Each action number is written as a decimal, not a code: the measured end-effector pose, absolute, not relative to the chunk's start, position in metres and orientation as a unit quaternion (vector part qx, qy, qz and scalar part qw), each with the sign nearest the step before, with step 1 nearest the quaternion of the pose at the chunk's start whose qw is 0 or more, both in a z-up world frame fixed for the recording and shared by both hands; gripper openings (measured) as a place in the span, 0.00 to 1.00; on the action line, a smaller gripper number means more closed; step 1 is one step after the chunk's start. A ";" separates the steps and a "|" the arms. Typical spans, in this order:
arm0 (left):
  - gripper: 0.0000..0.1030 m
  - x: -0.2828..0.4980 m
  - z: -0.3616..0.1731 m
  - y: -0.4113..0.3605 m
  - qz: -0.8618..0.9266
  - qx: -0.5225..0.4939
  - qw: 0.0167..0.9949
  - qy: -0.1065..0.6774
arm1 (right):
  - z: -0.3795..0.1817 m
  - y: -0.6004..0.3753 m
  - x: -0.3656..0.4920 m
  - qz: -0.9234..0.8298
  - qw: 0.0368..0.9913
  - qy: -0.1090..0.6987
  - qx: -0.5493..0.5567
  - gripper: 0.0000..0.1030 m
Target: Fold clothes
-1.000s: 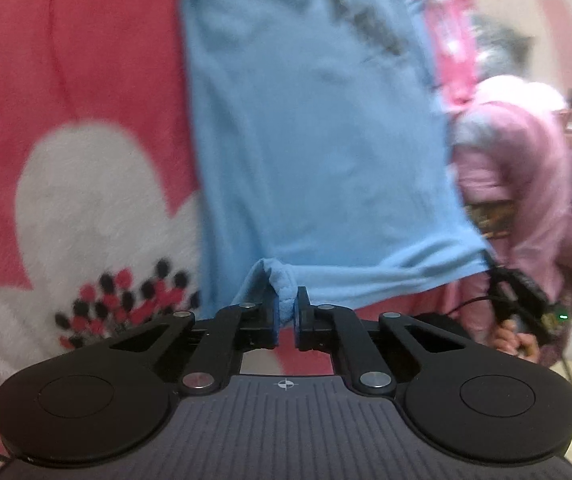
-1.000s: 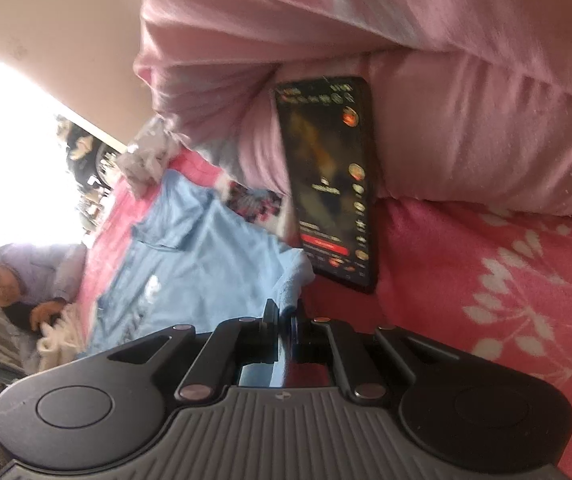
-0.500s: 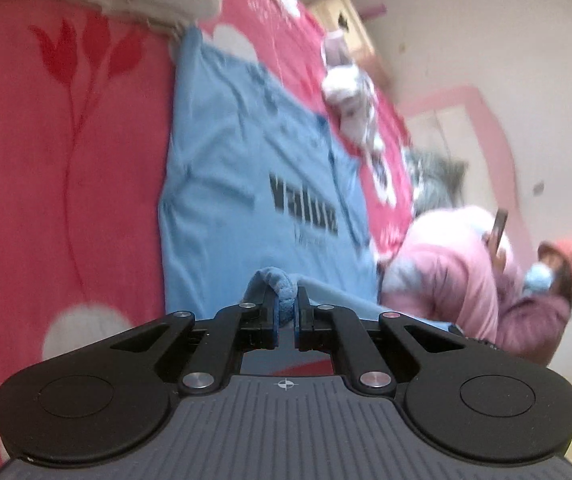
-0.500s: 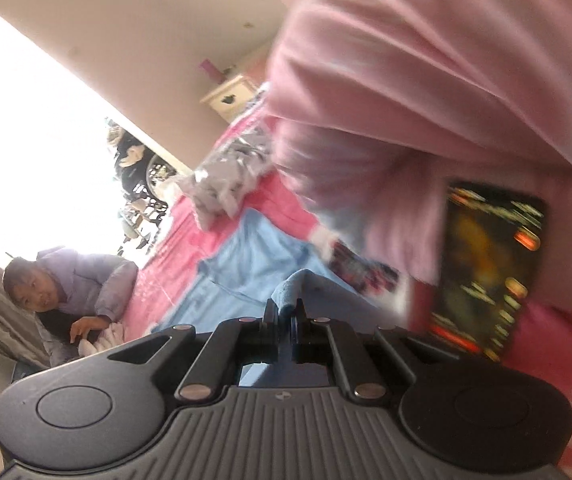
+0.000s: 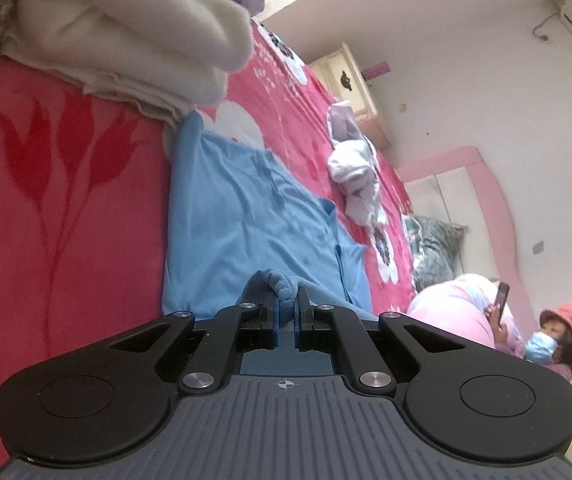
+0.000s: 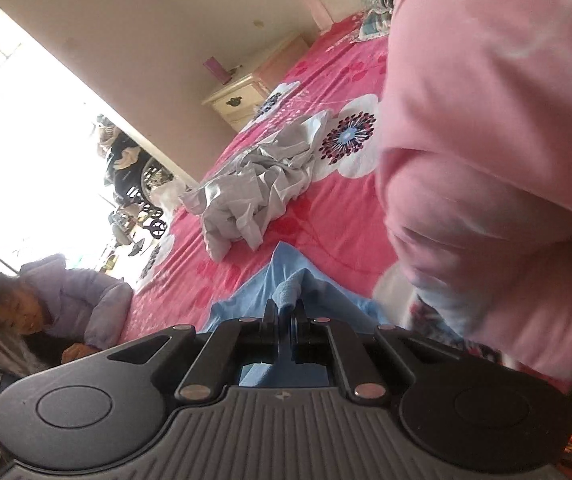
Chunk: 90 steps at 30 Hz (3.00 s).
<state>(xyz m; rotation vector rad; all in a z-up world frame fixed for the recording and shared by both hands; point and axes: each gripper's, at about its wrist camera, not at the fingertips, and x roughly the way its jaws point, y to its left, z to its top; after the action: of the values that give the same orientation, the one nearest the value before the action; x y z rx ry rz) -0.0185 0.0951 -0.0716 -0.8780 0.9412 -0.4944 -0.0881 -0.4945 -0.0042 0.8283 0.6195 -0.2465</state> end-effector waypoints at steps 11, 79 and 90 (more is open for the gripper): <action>0.04 0.039 -0.097 0.100 -0.205 -0.435 0.778 0.405 | -0.039 -0.486 0.005 -0.152 0.849 0.311 0.399 0.06; 0.28 0.092 -0.120 0.112 -0.146 -0.335 0.868 0.337 | -0.103 -0.275 0.138 0.231 0.867 0.438 0.051 0.15; 0.44 0.077 -0.107 0.120 -0.147 -0.318 0.879 0.325 | -0.107 -0.256 0.164 0.158 0.902 0.390 0.098 0.17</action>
<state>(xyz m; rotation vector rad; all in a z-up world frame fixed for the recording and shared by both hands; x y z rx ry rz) 0.0767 0.1198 -0.1069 -0.6627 0.6771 -0.3065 0.1636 -0.2563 -0.1070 0.2034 0.8070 0.3277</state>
